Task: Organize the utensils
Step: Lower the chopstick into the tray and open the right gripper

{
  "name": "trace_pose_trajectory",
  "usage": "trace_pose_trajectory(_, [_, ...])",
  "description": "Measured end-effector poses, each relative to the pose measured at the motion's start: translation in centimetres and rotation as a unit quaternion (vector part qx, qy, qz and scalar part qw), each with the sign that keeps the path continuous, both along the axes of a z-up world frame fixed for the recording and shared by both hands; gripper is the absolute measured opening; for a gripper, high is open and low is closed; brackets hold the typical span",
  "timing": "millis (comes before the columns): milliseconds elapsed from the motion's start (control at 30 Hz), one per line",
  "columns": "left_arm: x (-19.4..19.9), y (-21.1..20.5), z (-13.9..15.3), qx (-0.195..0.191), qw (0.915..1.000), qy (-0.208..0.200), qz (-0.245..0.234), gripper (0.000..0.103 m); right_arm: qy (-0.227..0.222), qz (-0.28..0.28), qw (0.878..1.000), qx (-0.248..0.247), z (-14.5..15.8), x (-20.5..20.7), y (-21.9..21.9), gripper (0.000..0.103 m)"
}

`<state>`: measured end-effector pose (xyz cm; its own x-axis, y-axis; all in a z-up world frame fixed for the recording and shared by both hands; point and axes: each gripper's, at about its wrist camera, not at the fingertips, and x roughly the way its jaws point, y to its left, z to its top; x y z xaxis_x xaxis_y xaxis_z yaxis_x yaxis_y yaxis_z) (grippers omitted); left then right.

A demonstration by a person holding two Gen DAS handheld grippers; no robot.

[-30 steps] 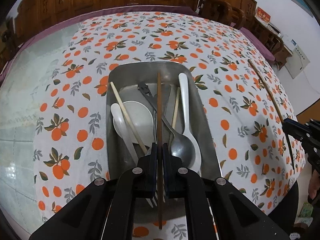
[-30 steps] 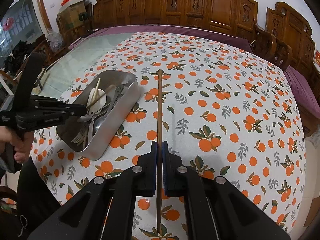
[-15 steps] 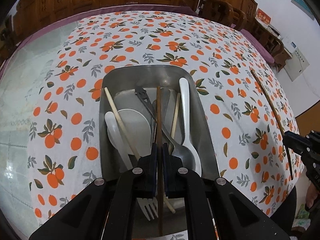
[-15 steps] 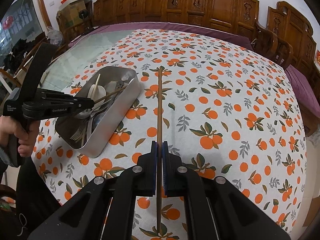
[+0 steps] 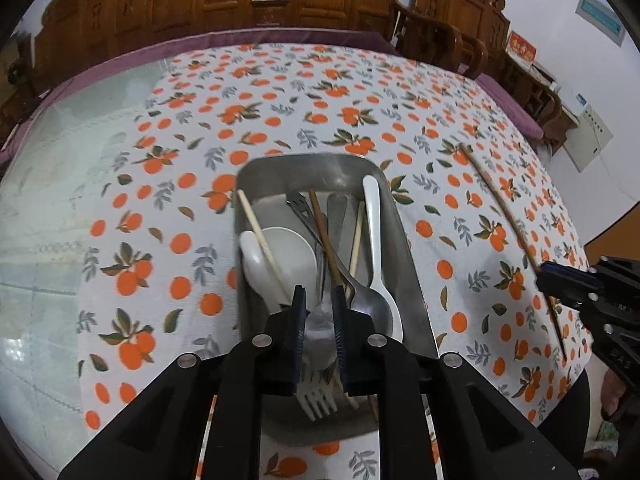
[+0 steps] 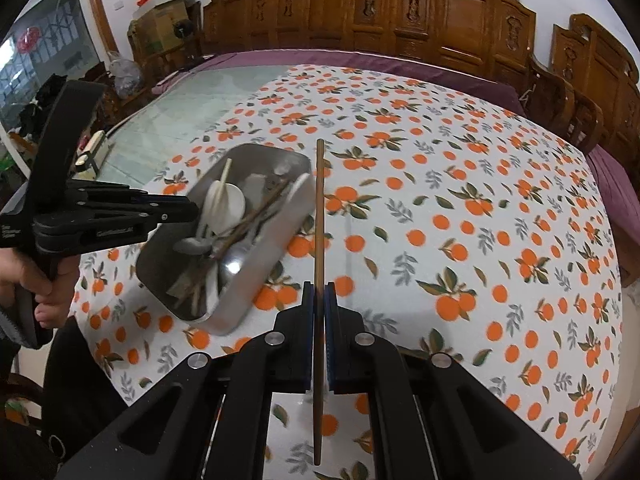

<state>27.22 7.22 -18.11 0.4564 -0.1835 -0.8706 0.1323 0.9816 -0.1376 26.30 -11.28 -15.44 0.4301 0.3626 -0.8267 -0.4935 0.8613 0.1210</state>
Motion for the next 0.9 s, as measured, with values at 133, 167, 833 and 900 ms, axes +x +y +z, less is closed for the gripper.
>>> trace_pose_trajectory(133, [-1.0,1.3,1.3,0.001,0.9998,-0.018,0.008,0.019,-0.002,0.014,1.000,0.005,0.1,0.1,2.2,0.006])
trace_pose_trajectory(167, [-1.2,1.6,1.6,0.000,0.9997,-0.022,0.011,0.021,-0.002,0.017,1.000,0.005,0.2,0.2,2.6,0.006])
trace_pose_trajectory(833, [-3.9,6.6,3.0,0.012,0.9978,-0.046,0.045,0.036,0.033,0.030,0.998,0.041,-2.0,2.2,10.2,0.006])
trace_pose_trajectory(900, [-4.0,6.8,3.0,0.013,0.9978,-0.046,0.046,0.036,0.039,0.028,0.998,0.038,-2.5,2.5,10.6,0.006])
